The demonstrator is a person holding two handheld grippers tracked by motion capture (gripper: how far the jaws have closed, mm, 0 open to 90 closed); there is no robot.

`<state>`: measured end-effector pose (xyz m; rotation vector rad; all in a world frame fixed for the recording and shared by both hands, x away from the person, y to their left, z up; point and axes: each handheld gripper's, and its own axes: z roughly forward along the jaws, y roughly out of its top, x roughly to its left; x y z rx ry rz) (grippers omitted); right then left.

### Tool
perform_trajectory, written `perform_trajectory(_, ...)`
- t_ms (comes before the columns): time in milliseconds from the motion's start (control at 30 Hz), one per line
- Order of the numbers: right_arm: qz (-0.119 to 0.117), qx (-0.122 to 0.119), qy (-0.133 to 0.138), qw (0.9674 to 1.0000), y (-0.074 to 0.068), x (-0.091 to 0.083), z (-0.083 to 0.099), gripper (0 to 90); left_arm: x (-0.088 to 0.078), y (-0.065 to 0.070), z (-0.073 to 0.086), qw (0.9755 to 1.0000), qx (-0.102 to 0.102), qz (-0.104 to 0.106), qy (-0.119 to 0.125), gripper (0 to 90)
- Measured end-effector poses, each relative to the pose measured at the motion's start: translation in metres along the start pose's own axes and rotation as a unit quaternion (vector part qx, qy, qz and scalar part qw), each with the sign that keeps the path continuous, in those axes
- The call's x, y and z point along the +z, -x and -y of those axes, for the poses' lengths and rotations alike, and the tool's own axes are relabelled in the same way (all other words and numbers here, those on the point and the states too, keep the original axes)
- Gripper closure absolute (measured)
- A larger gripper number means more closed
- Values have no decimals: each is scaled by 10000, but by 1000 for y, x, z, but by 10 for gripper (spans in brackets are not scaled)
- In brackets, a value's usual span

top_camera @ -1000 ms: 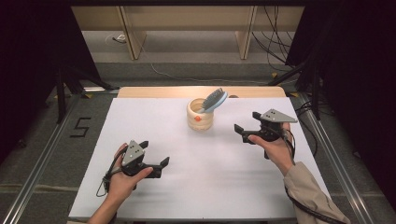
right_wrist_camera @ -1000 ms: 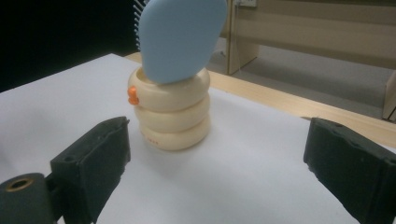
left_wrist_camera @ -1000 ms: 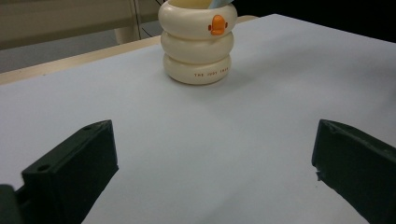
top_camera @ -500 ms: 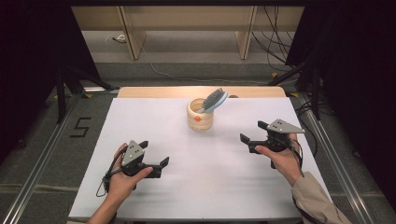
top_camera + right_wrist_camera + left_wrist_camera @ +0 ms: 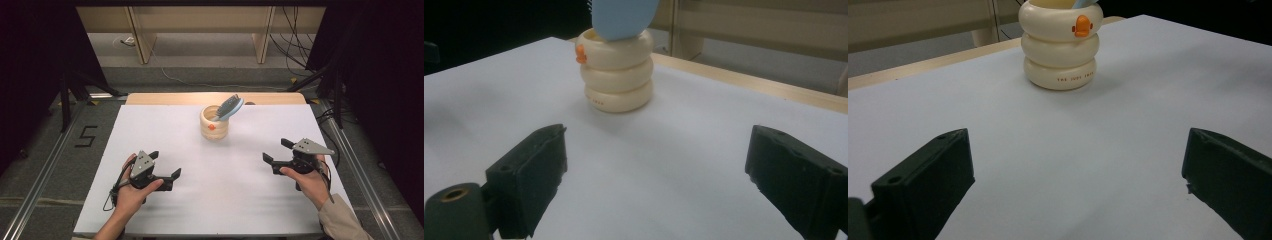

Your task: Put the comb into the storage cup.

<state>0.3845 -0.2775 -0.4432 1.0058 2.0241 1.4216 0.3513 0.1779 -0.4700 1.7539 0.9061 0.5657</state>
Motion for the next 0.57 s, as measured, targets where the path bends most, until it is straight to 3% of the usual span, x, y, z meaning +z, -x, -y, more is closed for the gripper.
perform_trajectory(567, 29, 14, 69, 10000, 0, -6, 6, 124, 1, 0, 0, 10000, -48, 13, 7, 0)
